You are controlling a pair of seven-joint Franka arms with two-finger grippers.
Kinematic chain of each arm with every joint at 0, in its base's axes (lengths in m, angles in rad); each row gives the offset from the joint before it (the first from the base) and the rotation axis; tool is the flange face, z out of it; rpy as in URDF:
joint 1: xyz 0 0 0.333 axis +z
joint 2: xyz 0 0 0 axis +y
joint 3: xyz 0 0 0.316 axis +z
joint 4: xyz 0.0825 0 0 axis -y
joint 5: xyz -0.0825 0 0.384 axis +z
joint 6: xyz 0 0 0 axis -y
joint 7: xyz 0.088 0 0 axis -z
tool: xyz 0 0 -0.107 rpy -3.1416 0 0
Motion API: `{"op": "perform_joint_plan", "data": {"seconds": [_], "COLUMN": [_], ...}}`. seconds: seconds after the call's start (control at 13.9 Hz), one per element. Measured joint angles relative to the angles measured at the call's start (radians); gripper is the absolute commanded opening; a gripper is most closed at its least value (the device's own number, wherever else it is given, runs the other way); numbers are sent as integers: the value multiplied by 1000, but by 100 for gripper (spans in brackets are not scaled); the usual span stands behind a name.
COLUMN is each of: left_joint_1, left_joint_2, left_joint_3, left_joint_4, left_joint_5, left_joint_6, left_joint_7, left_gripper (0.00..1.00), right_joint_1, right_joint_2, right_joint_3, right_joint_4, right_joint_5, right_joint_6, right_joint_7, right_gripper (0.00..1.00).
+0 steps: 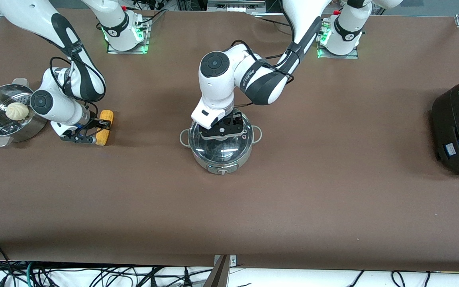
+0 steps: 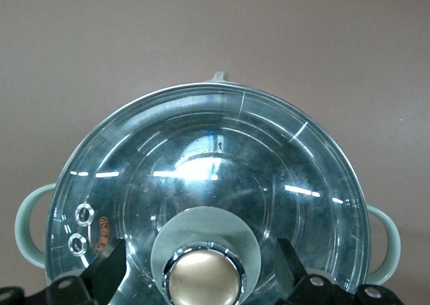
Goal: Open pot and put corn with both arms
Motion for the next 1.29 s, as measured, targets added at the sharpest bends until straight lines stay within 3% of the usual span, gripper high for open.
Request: {"op": "perform_joint_plan", "data": {"seconds": [0.36,0.86,1.29], "left_joint_1": [-4,-4,-5], "left_joint_2": [8,9,9], "left_joint_3": [0,0,1], "left_joint_4": [0,0,0], "left_joint_5": [6,18,27], "left_joint_6": [0,22,25], "left_joint_7": [0,2,9], "left_gripper": [90,64,15], "right_joint_1": [0,0,0], "right_joint_2": [0,0,0], "right_joint_3": [0,0,0], "right_joint_4": [0,0,0], "right_joint_5": [0,0,0], "right_joint_6": [0,0,0], "right_joint_7": [0,0,0], "right_gripper": [0,0,0]}}
